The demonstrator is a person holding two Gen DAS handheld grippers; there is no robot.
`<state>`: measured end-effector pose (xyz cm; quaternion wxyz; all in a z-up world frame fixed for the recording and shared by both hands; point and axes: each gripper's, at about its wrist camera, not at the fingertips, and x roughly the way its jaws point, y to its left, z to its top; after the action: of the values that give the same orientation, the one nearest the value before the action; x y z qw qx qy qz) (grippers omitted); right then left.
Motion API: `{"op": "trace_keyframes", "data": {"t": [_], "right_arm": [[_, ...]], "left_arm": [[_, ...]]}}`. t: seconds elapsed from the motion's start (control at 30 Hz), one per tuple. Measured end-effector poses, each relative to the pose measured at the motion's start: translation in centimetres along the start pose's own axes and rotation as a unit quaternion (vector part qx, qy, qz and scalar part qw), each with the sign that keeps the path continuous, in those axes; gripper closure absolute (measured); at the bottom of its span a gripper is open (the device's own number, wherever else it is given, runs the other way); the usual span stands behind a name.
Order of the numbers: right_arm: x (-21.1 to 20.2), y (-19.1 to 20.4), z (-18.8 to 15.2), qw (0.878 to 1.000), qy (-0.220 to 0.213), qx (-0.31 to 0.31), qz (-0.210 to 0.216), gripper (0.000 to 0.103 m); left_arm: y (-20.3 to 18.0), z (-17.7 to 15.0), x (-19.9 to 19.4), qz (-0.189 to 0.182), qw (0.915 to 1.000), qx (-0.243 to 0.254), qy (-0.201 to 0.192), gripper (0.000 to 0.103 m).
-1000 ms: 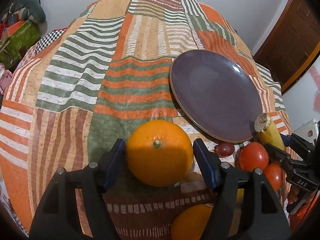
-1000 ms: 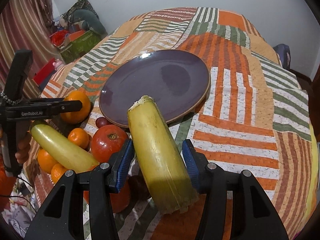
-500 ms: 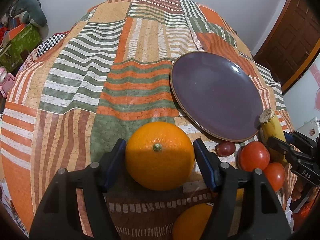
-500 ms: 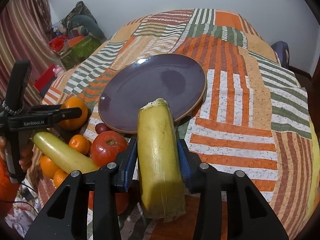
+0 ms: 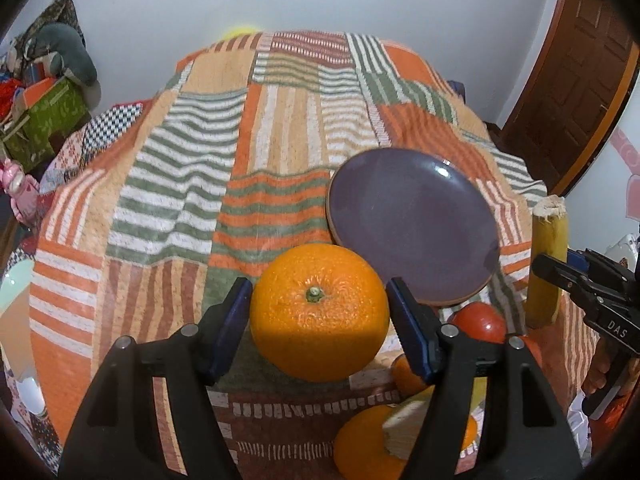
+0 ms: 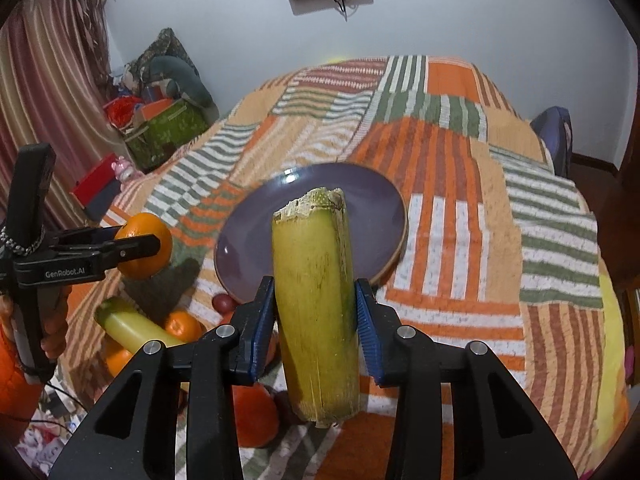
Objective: Organize fruits
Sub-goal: 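Carry the yellow cylinder onto the purple plate with the right tool while the left tool places the orange there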
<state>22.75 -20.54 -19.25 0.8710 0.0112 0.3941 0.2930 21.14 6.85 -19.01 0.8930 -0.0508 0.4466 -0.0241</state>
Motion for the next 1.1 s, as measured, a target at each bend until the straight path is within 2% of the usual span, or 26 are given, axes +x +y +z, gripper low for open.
{"op": "trace_keyframes", "data": {"t": [0.27,0.6,0.8,0.93,1.1], "right_arm": [[-1.1,0.4,2.2,0.999,-0.035,-0.008,0.0,0.068],[-0.6,1.2,4.4,0.998,-0.053,-0.026,0.001,0.068],[1.1,1.5,5.5,0.998,-0.048,-0.033,0.001,0.068],[2.3,1.1,5.8,0.999,-0.036,-0.03,0.001,0.068],[4.2,0.5,5.9,0.999,-0.012,-0.031,-0.004,0.068]], "left_arm": [[-0.8,1.4,-1.7,0.006,0.9994,0.011,-0.032,0.035],[-1.6,3.6,-1.7,0.002,0.9986,0.021,-0.048,0.035],[-2.7,5.0,-0.9,0.0,0.998,0.037,-0.051,0.035],[-3.3,5.7,0.5,-0.01,0.998,0.047,-0.041,0.035],[-4.1,6.1,2.9,-0.022,0.9959,0.084,-0.023,0.035]]}}
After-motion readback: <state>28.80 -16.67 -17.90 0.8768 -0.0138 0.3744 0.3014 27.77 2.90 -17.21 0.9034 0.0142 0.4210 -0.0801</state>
